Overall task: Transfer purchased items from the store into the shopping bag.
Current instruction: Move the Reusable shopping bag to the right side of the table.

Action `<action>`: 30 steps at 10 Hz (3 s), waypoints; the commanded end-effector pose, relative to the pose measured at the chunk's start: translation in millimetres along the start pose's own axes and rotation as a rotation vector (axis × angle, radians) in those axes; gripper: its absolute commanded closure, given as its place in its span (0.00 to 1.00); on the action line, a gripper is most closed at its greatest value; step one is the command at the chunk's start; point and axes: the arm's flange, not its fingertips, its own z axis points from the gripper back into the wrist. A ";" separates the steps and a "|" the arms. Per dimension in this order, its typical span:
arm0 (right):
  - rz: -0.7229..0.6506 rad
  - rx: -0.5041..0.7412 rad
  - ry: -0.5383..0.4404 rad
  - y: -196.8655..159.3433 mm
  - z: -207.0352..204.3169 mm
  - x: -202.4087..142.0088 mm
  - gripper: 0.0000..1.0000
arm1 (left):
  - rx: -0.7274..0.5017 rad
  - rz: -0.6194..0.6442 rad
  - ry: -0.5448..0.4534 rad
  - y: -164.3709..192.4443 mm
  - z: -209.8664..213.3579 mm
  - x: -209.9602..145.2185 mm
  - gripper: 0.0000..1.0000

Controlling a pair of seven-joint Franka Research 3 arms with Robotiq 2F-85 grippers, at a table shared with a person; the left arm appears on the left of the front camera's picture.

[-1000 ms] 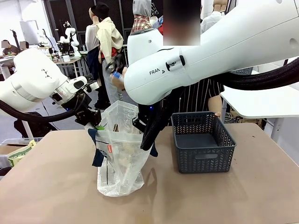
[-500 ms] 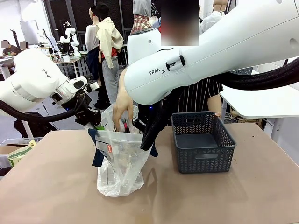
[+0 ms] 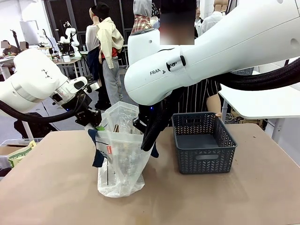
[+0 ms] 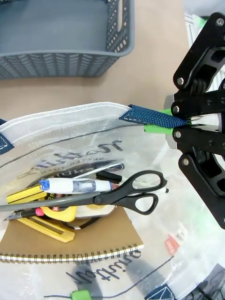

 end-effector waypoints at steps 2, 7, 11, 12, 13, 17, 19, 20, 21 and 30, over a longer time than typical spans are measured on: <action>0.018 0.000 0.007 6.5 1.7 -1.0 1.00 | 0.000 0.000 0.000 0.0 0.0 0.0 1.00; 0.047 0.048 -0.026 30.1 11.2 3.8 1.00 | -0.148 0.012 -0.054 -8.9 -9.9 -9.1 0.15; 0.105 0.012 -0.033 57.7 10.8 9.2 1.00 | -0.397 0.019 -0.148 -1.4 -10.8 -17.1 0.15; 0.114 -0.002 -0.032 62.3 9.4 10.5 1.00 | -0.437 0.000 -0.160 1.5 -12.0 -17.4 0.15; 0.116 -0.008 -0.035 66.7 8.7 10.7 1.00 | -0.468 0.005 -0.178 4.8 -13.8 -18.8 0.15; 0.187 0.018 -0.042 91.1 10.4 14.1 1.00 | -0.580 -0.039 -0.245 8.7 -23.8 -17.2 0.15; 0.236 0.024 -0.033 102.5 8.2 16.2 1.00 | -0.598 -0.054 -0.253 9.9 -26.4 -15.4 0.15; 0.255 0.025 -0.019 107.6 5.9 16.1 1.00 | -0.605 -0.064 -0.254 8.9 -27.3 -16.2 0.15; 0.291 0.030 -0.010 111.0 4.8 15.7 1.00 | -0.615 -0.078 -0.264 9.6 -28.8 -14.2 0.15; 0.397 0.091 -0.015 133.6 4.8 7.5 1.00 | -0.581 -0.181 -0.219 -3.4 -39.1 -3.1 0.15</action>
